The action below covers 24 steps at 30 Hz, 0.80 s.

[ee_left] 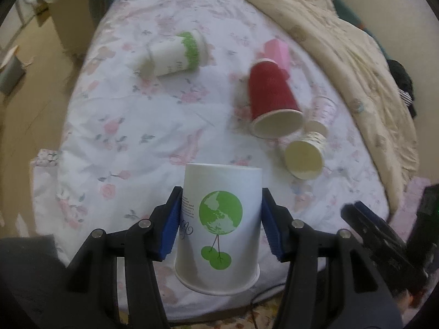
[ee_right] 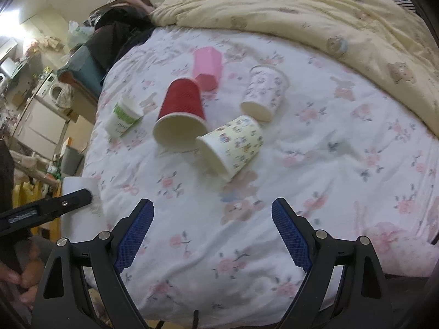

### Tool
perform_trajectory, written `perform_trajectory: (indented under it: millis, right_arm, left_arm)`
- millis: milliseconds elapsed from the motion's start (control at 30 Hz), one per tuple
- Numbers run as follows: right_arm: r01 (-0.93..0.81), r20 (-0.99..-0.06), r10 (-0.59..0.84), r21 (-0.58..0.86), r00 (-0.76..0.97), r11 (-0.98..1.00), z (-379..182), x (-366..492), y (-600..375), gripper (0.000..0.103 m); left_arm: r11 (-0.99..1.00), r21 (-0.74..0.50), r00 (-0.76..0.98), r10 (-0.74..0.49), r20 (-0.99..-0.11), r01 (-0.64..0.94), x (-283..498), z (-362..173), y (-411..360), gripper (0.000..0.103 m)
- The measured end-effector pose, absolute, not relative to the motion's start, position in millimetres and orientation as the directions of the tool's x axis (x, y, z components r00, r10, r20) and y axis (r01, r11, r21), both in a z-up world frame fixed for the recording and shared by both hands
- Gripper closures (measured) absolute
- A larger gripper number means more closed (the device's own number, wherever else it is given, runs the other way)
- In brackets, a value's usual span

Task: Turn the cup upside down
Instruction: 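Lift the white cup with the left gripper and rotate it rim-up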

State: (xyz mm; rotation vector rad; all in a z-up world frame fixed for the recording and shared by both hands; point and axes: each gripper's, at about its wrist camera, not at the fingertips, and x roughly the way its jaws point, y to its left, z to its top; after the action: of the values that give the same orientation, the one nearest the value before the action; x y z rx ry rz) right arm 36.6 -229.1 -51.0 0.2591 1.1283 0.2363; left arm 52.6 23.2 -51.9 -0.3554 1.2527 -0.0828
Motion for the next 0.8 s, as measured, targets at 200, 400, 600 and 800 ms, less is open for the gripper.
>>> perform_trajectory:
  millis: [200, 400, 600, 800]
  right_arm:
    - [-0.117, -0.866, 0.318, 0.296, 0.386, 0.948, -55, 34, -209, 0.013]
    - [-0.233, -0.801, 0.514, 0.461, 0.307, 0.856, -52, 29, -183, 0.013]
    - [-0.314, -0.79, 0.558, 0.478, 0.253, 0.82, -54, 20, -158, 0.013]
    - [-0.269, -0.783, 0.577, 0.518, 0.233, 0.812, -60, 24, -166, 0.013]
  left_arm:
    - [0.931, -0.339, 0.314, -0.285, -0.906, -0.134, 56, -54, 22, 0.053]
    - [0.934, -0.345, 0.325, -0.299, -0.897, -0.092, 57, -49, 11, 0.052]
    - [0.935, -0.351, 0.329, -0.314, -0.89, -0.056, 54, -45, 1, 0.053]
    - [0.926, -0.373, 0.324, -0.334, -0.885, -0.062, 53, -44, 3, 0.053]
